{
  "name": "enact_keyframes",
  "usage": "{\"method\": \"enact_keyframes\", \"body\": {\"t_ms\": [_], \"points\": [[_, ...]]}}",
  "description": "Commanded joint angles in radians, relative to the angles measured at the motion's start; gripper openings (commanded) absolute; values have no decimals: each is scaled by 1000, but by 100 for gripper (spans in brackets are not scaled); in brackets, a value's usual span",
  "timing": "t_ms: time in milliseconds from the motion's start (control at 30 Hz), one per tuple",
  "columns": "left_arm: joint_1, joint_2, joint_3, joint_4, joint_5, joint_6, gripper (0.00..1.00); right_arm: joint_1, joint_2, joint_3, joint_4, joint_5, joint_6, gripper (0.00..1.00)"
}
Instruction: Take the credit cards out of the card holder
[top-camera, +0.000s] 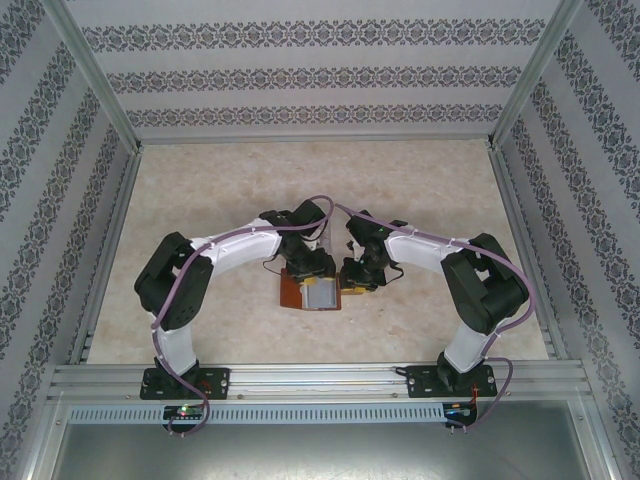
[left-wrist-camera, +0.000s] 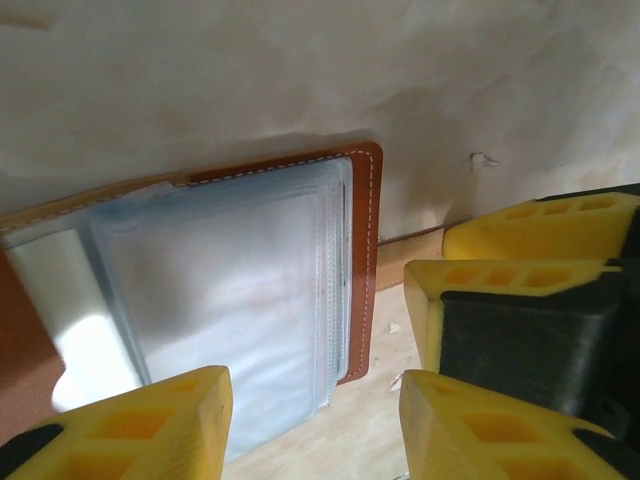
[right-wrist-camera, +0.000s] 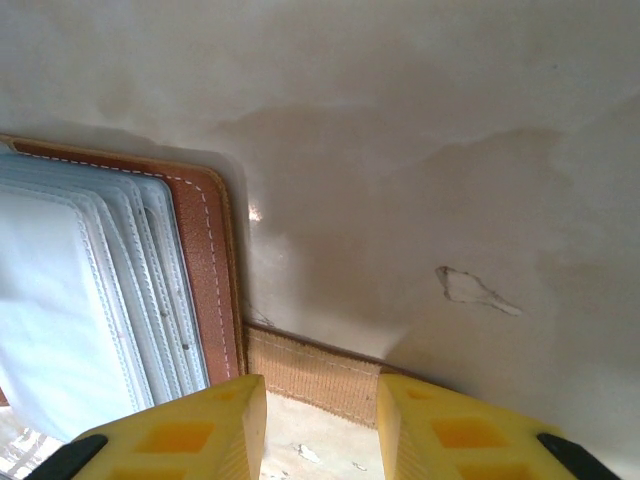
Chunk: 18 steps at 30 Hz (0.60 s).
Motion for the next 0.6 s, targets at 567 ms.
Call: {"method": "enact_keyframes", "body": {"t_ms": [567], "points": [[-34, 78, 68, -213, -202, 50, 55, -7, -12, -20, -26, 25, -5, 37]]}}
